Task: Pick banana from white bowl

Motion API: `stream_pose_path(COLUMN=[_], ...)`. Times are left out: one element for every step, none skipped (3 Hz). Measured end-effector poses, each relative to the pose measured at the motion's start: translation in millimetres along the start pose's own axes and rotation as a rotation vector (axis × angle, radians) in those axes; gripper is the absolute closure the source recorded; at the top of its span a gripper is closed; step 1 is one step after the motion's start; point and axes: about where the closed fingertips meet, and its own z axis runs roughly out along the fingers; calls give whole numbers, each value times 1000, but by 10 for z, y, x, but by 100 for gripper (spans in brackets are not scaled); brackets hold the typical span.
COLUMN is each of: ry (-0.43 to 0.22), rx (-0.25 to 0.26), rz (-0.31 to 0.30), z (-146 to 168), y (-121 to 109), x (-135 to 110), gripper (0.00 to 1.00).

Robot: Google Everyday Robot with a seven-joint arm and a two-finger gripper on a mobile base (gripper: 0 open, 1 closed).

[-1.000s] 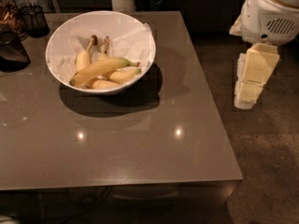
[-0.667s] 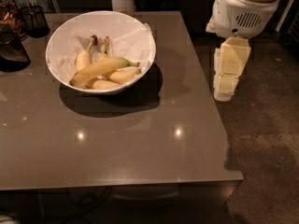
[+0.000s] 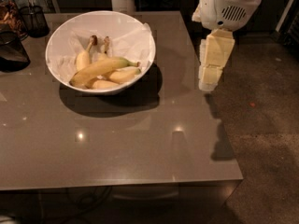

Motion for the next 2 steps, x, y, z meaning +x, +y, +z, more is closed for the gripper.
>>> stream_pose_path(ry=[-22,-32], rx=[14,-17], rz=[-94,-181], z=[-7,93], y=[-184,-368], x=[-339,-665], gripper=[0,0])
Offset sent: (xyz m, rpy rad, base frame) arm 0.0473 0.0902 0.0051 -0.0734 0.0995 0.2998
